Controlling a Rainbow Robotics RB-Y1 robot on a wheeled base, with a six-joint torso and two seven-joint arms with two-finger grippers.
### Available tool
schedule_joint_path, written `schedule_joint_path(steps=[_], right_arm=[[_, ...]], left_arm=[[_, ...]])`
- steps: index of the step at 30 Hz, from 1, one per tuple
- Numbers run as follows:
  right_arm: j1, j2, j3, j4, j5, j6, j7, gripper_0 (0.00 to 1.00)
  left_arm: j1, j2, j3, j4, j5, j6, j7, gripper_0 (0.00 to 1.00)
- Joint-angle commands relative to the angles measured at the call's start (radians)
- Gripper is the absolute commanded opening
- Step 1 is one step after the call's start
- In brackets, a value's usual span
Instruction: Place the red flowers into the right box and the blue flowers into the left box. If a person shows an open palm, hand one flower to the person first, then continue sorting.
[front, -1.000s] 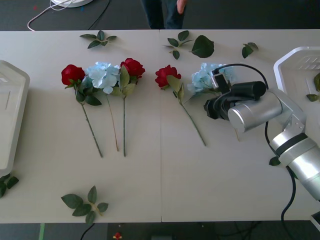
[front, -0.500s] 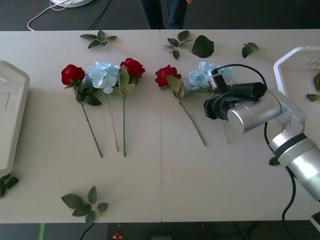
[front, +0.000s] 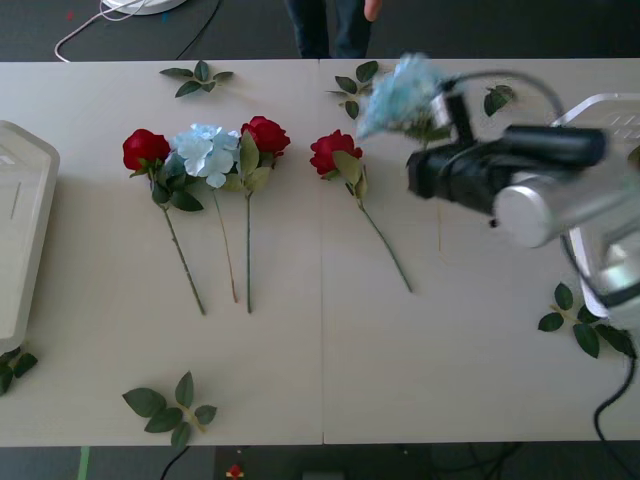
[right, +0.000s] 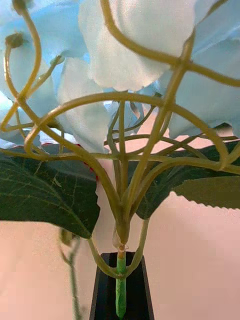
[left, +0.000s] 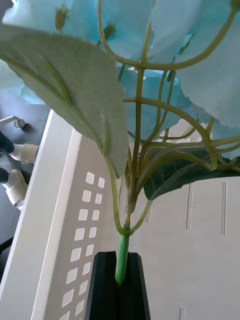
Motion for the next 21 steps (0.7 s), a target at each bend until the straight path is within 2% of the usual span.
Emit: schedule_joint_path(steps=[1,7,18,21], right_arm=[[0.063,-0.057,-0.101,-0.156,-0.057,-0.059,0.039,0.0],[0.05,-0.017,-0.108,-0.196,-0.054,-0.283,0.051,0.0],[-0.087,0.127,-0.111,-0.147,-0.003,-0.438,0.099,0.0],[-0.131,0.164,-0.108,-0.105,0.003,-0.466,0.171,0.0]], left_arm=[[0.002,0.005,0.0,-0.008,-0.006,-0.014,0.083,0.0],[0.002,0.005,0.0,-0.008,-0.006,-0.014,0.083,0.0],[0.002,0.005,0.0,-0.008,-0.006,-0.014,0.083,0.0],[0.002,0.005,0.0,-0.008,-0.006,-0.014,0.083,0.0]])
